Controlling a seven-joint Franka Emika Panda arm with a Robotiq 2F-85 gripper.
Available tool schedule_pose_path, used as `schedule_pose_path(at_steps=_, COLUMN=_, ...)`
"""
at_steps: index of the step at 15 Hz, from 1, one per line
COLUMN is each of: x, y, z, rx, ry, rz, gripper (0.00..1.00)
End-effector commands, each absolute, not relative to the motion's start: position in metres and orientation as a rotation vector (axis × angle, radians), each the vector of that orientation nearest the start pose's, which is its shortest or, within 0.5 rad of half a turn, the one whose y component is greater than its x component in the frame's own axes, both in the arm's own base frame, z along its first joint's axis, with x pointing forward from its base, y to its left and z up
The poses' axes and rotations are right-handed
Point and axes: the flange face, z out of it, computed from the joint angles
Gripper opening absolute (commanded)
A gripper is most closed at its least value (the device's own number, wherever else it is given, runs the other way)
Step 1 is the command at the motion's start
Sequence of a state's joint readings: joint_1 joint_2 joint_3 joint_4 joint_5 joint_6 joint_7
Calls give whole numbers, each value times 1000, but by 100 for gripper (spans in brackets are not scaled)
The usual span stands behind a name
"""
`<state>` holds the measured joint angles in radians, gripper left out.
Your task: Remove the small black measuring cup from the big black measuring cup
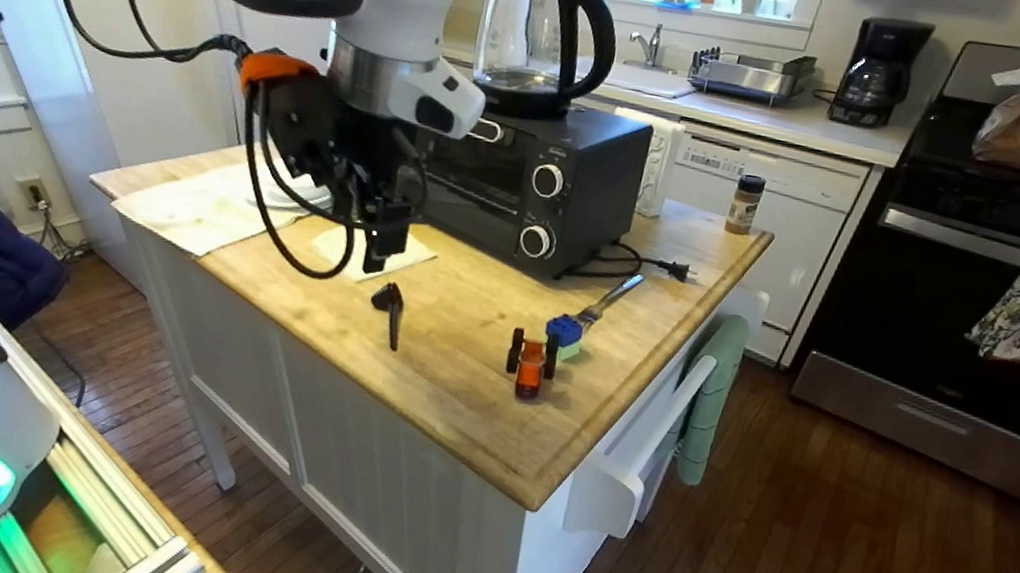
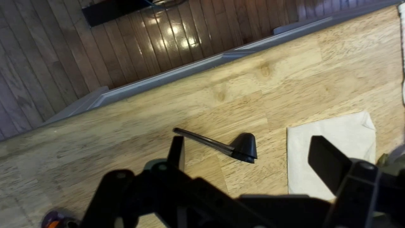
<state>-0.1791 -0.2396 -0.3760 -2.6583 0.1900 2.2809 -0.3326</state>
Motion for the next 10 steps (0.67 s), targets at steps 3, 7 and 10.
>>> schedule_pose_path(at_steps=3, x=367, y=-224, z=270, rx=-2641, ry=361, rz=-10, gripper=100)
schedule_pose_path(at_steps=7, x=366, y=-222, z=265, rx=-2639, ry=348, rz=-13, gripper=100)
schedule_pose_path(at_steps=10, x=373, y=-226, z=258, rx=-2638, ry=337, rz=4, gripper=100)
